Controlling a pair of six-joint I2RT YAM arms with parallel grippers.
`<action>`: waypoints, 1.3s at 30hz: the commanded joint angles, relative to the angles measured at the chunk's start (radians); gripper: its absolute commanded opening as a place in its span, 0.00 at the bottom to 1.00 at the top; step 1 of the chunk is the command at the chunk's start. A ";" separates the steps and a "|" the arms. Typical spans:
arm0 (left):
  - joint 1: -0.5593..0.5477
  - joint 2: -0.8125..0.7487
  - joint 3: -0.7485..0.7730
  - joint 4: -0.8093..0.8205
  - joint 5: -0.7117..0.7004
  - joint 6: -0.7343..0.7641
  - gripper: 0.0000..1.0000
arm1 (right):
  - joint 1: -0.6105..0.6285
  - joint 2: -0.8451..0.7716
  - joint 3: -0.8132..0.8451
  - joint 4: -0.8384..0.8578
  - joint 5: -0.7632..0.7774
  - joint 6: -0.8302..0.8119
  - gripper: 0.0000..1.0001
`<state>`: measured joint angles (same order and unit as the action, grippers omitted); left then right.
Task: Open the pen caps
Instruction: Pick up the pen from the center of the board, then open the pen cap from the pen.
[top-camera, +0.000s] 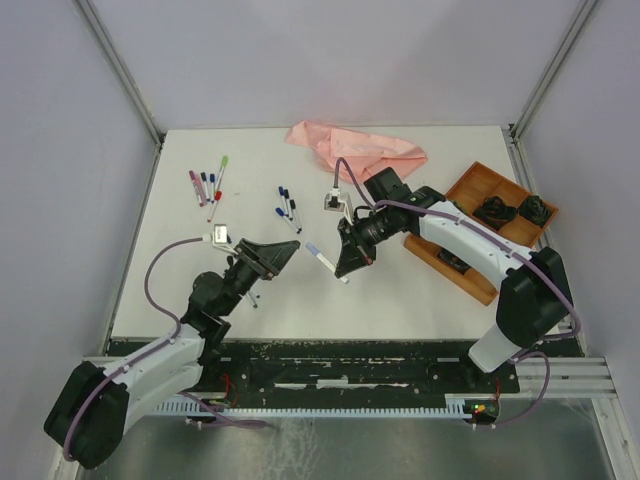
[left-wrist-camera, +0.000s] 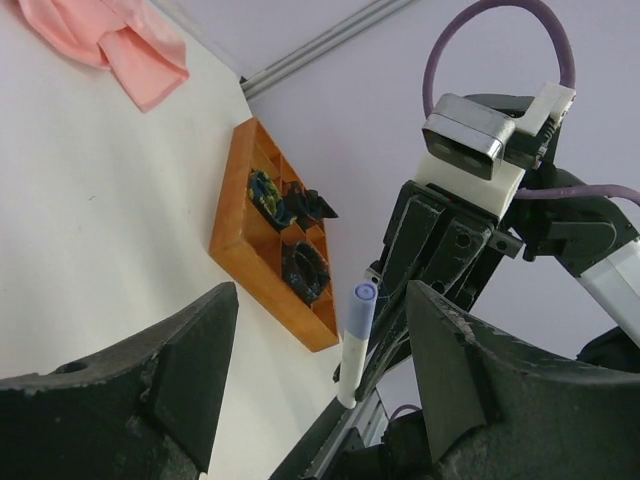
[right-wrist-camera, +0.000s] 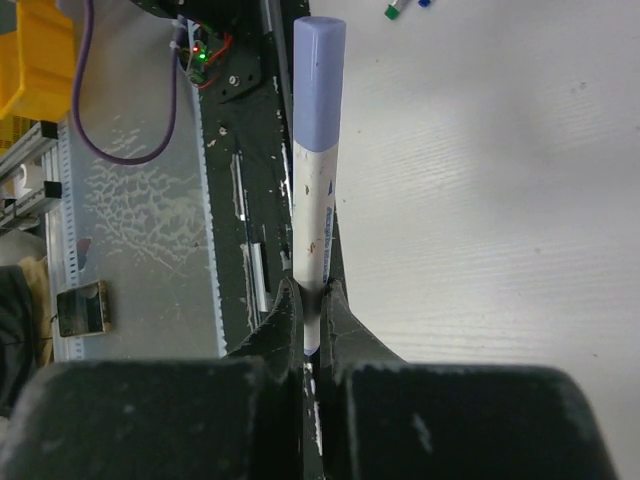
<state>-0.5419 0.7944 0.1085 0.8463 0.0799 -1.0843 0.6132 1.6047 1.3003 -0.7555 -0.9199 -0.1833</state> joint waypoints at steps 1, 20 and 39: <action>-0.043 0.068 0.068 0.162 -0.011 0.061 0.73 | 0.000 -0.033 -0.002 0.013 -0.109 0.005 0.00; -0.154 0.226 0.148 0.207 -0.015 0.076 0.46 | 0.006 -0.004 -0.002 0.010 -0.123 0.010 0.00; -0.177 0.250 0.142 0.263 -0.006 0.104 0.03 | 0.007 -0.033 -0.111 0.256 -0.175 0.197 0.38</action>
<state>-0.7059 1.0321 0.2180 1.0092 0.0803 -1.0397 0.6151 1.6054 1.2354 -0.6670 -1.0412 -0.1020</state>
